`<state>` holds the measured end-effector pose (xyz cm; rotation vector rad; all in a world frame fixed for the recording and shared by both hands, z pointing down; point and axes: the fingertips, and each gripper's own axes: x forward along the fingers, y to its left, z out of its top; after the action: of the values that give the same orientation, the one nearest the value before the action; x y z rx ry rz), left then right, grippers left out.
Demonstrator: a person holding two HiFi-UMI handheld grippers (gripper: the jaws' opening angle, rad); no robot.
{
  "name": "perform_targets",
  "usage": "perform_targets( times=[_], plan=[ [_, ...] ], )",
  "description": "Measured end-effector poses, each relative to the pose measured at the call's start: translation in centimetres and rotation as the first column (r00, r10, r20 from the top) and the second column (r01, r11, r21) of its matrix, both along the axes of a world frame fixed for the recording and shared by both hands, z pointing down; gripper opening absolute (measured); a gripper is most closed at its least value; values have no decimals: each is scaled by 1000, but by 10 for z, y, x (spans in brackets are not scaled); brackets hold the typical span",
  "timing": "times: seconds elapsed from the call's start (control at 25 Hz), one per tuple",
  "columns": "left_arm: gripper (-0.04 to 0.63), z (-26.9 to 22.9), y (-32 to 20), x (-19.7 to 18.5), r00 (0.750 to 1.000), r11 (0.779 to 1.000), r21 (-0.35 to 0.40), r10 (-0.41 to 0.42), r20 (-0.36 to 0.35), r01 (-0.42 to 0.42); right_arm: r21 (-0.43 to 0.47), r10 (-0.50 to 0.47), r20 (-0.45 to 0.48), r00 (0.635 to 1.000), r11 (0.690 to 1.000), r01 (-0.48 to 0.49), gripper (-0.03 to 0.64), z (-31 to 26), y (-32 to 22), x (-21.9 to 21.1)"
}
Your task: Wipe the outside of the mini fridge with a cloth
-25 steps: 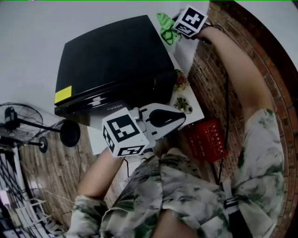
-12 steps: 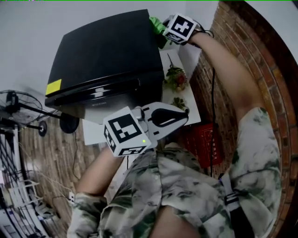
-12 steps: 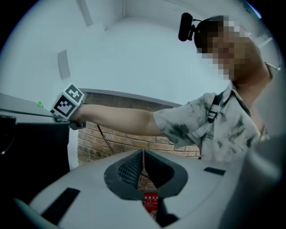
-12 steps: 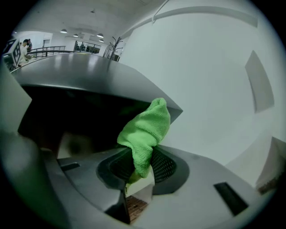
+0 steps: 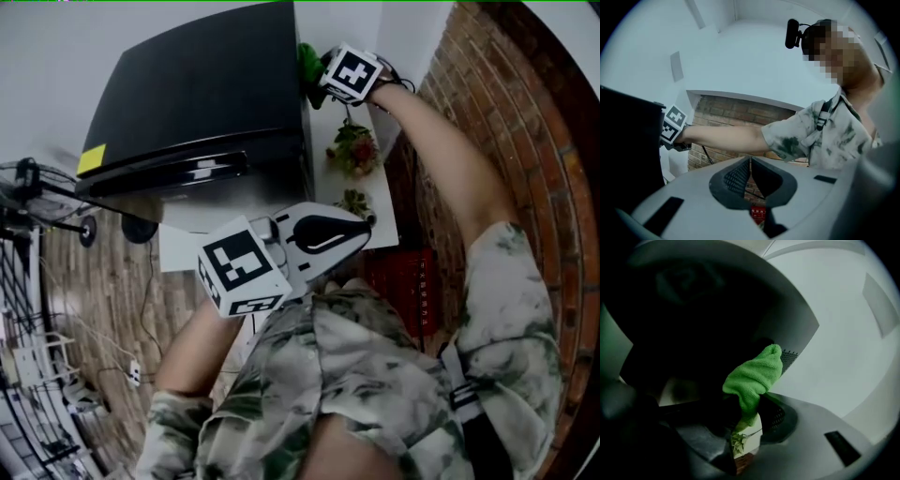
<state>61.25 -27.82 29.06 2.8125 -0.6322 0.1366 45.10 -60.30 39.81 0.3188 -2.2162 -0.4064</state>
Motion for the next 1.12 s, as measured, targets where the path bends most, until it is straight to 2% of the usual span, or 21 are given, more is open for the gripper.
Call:
perform_targets(
  times=[0.36, 0.56, 0.76, 0.92, 1.12],
  plan=[
    [29, 17, 3, -4, 997, 997, -41, -70, 10, 70, -72, 0, 9, 1000, 997, 0, 106, 101, 7, 1],
    [29, 20, 5, -11, 995, 993, -59, -101, 6, 101, -239, 12, 11, 1000, 971, -9, 106, 160, 36, -4],
    [29, 26, 4, -12, 992, 989, -74, -124, 7, 125, -184, 61, -22, 998, 981, -64, 106, 191, 23, 3],
    [29, 29, 2, -14, 989, 985, -88, -147, 5, 146, -212, 72, -79, 994, 973, -88, 106, 220, 29, 9],
    [29, 30, 3, -14, 987, 982, -98, -159, 8, 159, -203, 85, -57, 995, 975, -95, 106, 214, 26, 20]
  ],
)
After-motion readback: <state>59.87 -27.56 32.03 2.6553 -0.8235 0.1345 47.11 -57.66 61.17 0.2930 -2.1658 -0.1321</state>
